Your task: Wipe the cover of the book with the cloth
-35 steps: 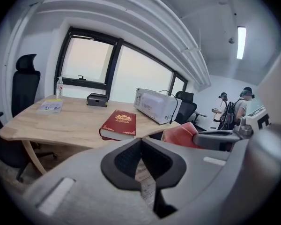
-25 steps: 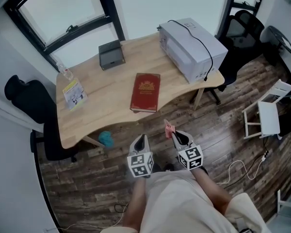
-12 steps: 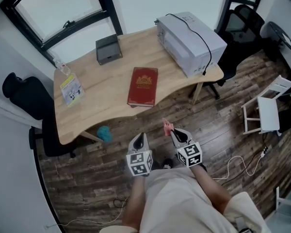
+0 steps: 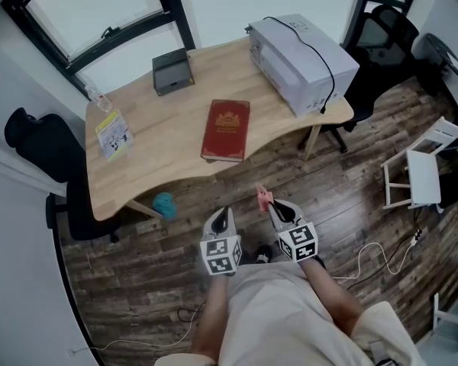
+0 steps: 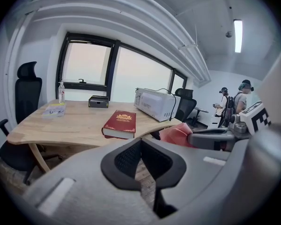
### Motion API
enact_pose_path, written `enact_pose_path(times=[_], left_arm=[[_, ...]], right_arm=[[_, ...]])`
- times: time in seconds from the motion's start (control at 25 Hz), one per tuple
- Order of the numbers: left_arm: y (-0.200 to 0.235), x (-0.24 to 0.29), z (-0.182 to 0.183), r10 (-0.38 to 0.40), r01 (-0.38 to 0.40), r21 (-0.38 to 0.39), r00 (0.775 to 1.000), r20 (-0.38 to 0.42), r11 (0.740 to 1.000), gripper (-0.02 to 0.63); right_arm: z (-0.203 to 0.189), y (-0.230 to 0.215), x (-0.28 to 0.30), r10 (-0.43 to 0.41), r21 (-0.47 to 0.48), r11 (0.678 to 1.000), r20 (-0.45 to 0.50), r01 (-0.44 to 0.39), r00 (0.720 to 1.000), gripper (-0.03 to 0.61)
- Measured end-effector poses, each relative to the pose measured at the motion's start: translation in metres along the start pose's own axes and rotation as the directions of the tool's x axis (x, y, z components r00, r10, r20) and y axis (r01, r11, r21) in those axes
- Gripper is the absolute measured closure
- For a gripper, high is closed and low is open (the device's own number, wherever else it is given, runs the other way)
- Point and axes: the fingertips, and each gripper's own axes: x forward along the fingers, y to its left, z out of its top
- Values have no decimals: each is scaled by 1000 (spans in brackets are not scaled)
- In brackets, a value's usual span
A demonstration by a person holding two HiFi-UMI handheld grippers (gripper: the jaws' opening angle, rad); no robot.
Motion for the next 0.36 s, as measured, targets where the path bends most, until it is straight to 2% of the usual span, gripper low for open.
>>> enact_pose_path(times=[0.36], left_arm=[[-2, -3, -4, -3, 3, 12, 1000, -2, 1000, 606]], right_arm=[[-2, 1, -4, -5, 16, 1000, 1, 5, 1000, 558]])
